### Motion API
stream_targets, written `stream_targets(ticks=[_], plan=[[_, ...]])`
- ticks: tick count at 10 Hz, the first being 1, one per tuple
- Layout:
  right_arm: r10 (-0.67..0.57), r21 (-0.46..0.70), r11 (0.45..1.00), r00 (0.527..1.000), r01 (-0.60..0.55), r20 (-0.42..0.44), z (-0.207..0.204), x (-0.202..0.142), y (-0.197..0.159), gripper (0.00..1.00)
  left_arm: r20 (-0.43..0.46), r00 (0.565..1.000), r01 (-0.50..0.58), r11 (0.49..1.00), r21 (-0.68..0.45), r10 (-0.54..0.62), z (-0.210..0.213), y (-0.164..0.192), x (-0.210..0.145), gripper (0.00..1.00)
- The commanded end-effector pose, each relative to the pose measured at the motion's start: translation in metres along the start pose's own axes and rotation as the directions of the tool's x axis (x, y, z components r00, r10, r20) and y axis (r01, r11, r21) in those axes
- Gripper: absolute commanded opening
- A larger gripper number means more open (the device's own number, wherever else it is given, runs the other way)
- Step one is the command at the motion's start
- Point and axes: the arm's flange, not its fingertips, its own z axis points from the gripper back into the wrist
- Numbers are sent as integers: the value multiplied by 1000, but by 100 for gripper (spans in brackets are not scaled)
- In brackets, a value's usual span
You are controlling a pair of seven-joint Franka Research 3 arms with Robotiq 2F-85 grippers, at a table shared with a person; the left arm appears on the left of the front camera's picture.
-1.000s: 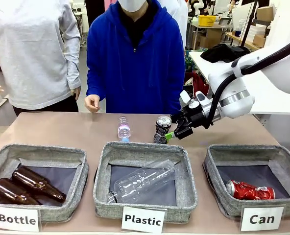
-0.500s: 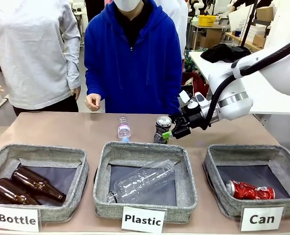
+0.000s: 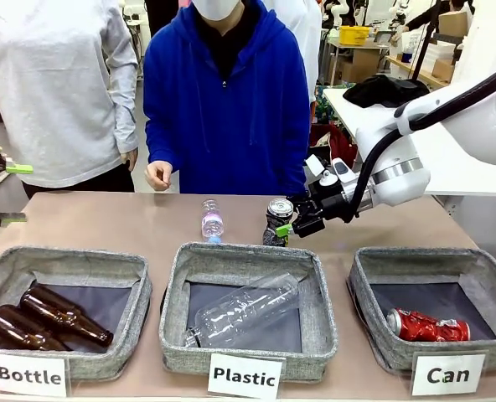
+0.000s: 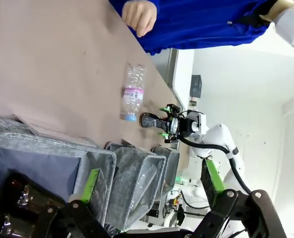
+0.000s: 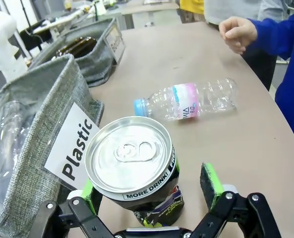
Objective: Sort the can waste into the basket.
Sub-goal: Pick up the can waste from the table and place it in the right Fabric basket.
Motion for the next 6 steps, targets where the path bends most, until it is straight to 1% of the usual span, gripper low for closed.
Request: stream_targets(ticks=[1,3,4,5,6], plan=[[31,-7,1000,998,-30,47,-2,-2,-4,100,-18,1000,8,1000,-29,-9,20,-11,-5,100],[31,-1,1000,998,-31,55,-2,-2,-5,100,-18,1000,8,1000,-29,-9,20,-11,-5,100],[35,6,999,998,-35,54,-2,-3,-3,82,-18,1000,8,1000,-29,-9,20,-11,-5,100],[45,13,999,998,-46,48,-2,-4,-3,46,-18,1000,8,1000,-29,-9,20,-11,-5,100],[45,12,999,998,-46,50,-2,-3,-4,27,-18,1000,8,1000,-29,-9,20,-11,-5,100]])
